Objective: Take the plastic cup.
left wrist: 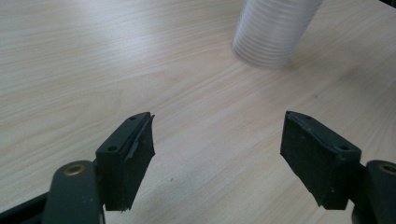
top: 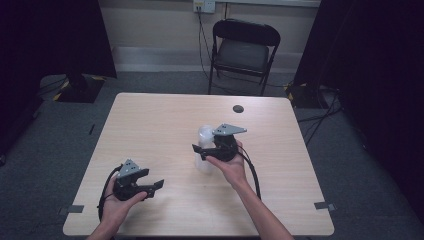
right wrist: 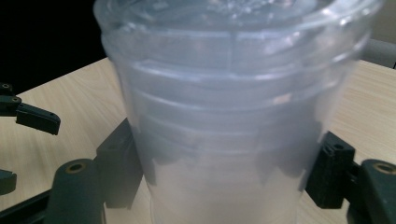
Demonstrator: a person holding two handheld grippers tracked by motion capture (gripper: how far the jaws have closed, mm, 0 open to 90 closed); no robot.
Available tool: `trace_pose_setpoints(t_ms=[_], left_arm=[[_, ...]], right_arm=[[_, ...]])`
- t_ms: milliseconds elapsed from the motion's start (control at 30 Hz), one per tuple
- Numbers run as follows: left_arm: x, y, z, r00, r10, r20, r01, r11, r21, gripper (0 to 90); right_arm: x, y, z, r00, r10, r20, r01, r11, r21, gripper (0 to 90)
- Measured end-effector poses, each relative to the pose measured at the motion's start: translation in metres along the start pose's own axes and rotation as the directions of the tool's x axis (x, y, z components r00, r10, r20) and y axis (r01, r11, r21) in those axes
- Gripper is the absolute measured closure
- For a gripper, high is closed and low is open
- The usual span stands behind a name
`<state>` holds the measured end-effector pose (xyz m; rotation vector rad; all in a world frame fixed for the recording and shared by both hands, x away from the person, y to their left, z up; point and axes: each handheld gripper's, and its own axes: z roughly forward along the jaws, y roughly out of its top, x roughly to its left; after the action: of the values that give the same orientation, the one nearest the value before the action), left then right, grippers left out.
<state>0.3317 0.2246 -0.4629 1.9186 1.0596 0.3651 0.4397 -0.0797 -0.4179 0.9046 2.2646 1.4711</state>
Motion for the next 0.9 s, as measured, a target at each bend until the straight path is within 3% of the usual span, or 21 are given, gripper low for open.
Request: trace_pose_setpoints(t_ms=[67,533,900], left_arm=[[0.000,0.000,0.000,1.0000,0.003,0.000,-0.003,1.0000,0.000,25.6],[0.000,0.000,0.000,1.0000,0.005,-0.002,-0.005,1.0000,0.000,25.6],[0.000,0.001,0.000,1.0000,-0.002,0.003,0.002,0.9998,-0.019,25.7]], right_arm=[[0.000,0.000,0.001,1.0000,-0.003,-0.001,0.003,1.0000,0.002,29.6],[0.002,0.005,-0.003,1.0000,-0.004,-0.007,0.004,0.9999,-0.013,31.2],[0.002,0.015,-0.010,1.0000,0.007,-0.005,-0.007,0.9987,-0.051,32.6]])
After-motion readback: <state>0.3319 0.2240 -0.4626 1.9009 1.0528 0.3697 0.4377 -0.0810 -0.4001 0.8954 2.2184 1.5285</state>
